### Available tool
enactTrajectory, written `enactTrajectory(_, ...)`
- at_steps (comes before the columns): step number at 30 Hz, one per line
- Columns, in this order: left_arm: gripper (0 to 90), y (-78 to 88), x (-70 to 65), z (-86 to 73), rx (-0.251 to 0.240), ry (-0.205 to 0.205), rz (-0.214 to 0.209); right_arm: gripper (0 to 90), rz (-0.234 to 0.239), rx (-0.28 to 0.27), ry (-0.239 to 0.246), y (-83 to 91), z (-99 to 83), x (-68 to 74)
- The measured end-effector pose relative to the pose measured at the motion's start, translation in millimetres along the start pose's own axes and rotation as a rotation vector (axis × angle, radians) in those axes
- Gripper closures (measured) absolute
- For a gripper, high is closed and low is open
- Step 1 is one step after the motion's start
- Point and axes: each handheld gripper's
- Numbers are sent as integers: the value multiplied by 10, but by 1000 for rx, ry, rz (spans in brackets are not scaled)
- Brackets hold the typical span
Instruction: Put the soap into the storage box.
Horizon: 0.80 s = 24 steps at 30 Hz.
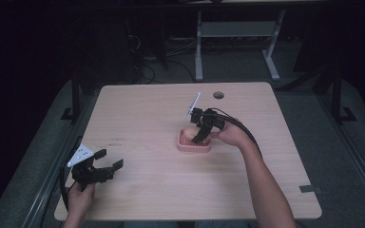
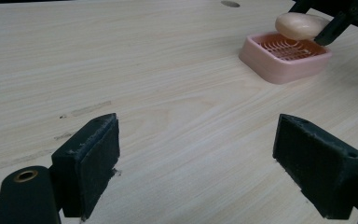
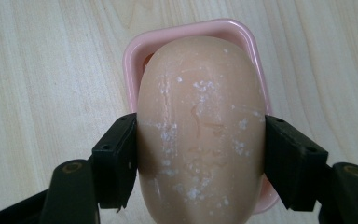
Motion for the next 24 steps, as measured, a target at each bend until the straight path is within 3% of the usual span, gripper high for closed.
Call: enactTrajectory(24, 143, 5, 5, 0, -1, -2, 2, 319, -4, 23, 10, -95, 74, 5)
Point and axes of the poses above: each handheld gripper's, and its own axes: y roughly backward along the jaws, z roughly out of its top, x roughly to its left, and after that the axes turned 15 degrees about x, right-handed
